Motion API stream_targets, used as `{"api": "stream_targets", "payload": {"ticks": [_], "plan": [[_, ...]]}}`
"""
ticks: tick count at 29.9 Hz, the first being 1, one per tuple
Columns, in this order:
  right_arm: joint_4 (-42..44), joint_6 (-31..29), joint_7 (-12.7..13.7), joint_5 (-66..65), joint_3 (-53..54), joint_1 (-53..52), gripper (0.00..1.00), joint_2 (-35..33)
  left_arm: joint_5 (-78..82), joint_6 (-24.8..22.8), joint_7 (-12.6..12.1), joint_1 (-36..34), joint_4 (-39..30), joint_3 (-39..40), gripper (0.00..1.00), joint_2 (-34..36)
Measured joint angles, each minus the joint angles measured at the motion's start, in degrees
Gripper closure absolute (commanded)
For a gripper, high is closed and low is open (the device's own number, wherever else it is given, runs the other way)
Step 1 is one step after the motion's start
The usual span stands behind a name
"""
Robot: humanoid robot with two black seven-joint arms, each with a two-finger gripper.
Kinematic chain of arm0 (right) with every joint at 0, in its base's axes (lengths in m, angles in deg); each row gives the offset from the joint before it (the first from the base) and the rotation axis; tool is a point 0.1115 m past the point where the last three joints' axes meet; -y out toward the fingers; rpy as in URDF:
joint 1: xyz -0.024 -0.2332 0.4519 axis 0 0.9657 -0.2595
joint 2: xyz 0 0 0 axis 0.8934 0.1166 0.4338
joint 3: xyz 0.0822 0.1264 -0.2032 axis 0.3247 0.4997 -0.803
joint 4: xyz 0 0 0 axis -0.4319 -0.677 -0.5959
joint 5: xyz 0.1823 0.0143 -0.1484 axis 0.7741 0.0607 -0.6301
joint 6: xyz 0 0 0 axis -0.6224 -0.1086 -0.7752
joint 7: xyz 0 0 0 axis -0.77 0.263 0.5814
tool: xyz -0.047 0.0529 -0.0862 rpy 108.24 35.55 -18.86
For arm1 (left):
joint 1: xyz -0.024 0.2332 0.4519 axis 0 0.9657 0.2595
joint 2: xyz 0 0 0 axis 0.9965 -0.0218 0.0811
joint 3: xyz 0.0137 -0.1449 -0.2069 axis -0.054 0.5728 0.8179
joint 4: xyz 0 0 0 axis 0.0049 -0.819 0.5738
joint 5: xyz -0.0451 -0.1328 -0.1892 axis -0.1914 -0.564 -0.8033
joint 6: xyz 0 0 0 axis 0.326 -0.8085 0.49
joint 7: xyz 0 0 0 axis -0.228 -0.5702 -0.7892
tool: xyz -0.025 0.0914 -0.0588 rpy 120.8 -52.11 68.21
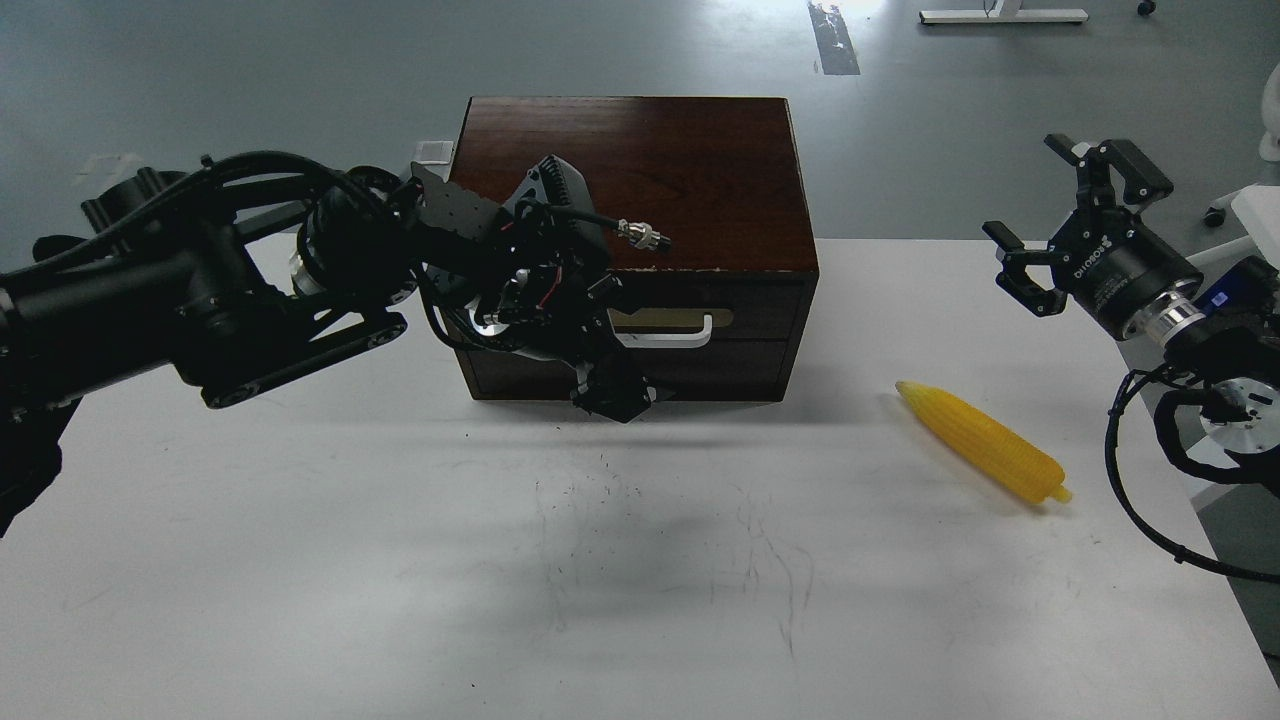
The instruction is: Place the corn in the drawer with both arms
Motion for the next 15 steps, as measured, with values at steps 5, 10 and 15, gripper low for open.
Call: {"api": "stream_targets", "payload": {"ticks": [5, 10, 15], "plan": [[0.0, 0.0, 0.0, 0.0, 0.0, 0.0, 0.00, 0.0, 0.0, 0.0, 0.0, 0.1, 0.2, -1.5, 0.01, 0.2], [-0.1, 0.0, 0.0, 0.0, 0.0, 0.1, 0.00, -0.1, -0.1, 0.0, 0.0, 0.1, 0.7, -1.7, 0.01, 0.2], [-0.2, 0.0, 0.0, 0.0, 0.0, 0.2, 0.00, -0.1, -0.2, 0.0, 0.0, 0.3, 0.8, -1.9, 0.01, 0.2]]}}
